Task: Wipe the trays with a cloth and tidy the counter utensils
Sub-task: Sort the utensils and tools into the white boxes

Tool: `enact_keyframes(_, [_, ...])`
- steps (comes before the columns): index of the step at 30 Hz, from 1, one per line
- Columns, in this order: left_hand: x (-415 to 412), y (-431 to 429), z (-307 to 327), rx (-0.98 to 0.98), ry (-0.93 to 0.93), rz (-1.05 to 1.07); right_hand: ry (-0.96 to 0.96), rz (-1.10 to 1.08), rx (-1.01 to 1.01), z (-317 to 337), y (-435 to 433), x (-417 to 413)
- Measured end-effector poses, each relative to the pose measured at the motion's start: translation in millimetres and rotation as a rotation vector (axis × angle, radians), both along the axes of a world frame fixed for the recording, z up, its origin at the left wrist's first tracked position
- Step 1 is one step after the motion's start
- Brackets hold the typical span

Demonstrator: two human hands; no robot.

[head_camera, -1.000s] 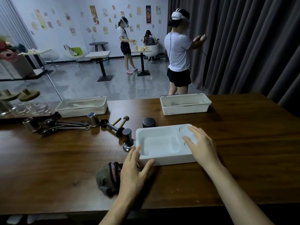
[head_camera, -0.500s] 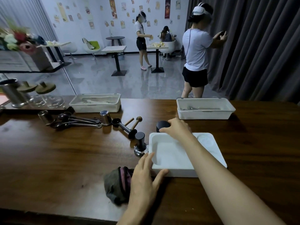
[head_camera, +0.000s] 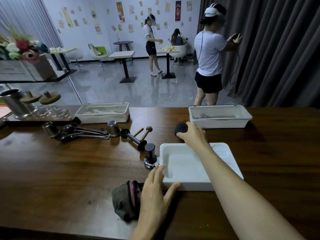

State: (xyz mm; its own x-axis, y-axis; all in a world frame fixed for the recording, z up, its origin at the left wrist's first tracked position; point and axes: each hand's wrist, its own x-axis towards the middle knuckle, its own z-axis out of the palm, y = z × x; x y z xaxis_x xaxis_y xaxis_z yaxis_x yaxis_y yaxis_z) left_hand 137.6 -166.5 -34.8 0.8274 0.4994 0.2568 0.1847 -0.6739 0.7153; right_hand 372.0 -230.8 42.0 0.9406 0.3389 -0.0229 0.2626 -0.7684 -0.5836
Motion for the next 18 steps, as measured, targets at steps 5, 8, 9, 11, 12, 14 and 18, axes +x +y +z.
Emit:
enact_keyframes(5, [-0.5,-0.7,1.8,-0.019,-0.004,0.000,-0.068,-0.062,0.153,21.6,-57.0,-5.6])
enact_keyframes(8, [-1.3,-2.2,3.5,-0.018,-0.012,-0.003,-0.039,-0.056,0.165,21.7,-92.7,-17.8])
enact_keyframes(9, [-1.6,-2.8,4.0,-0.015,-0.019,-0.007,-0.028,-0.056,0.172,20.4,-102.4,-22.2])
enact_keyframes(11, [-2.2,-3.3,4.4,-0.013,-0.023,-0.007,-0.015,-0.054,0.183,18.5,-117.0,-31.4])
enact_keyframes(12, [-2.6,-3.7,4.9,-0.017,-0.023,-0.005,-0.015,-0.055,0.186,16.4,-122.5,-34.9])
enact_keyframes(14, [-3.5,-4.6,6.2,-0.021,-0.019,-0.004,-0.017,-0.069,0.192,10.6,-130.7,-39.8])
enact_keyframes(18, [-5.3,-7.1,8.8,-0.026,-0.018,-0.005,-0.016,-0.090,0.192,1.8,-141.5,-43.5])
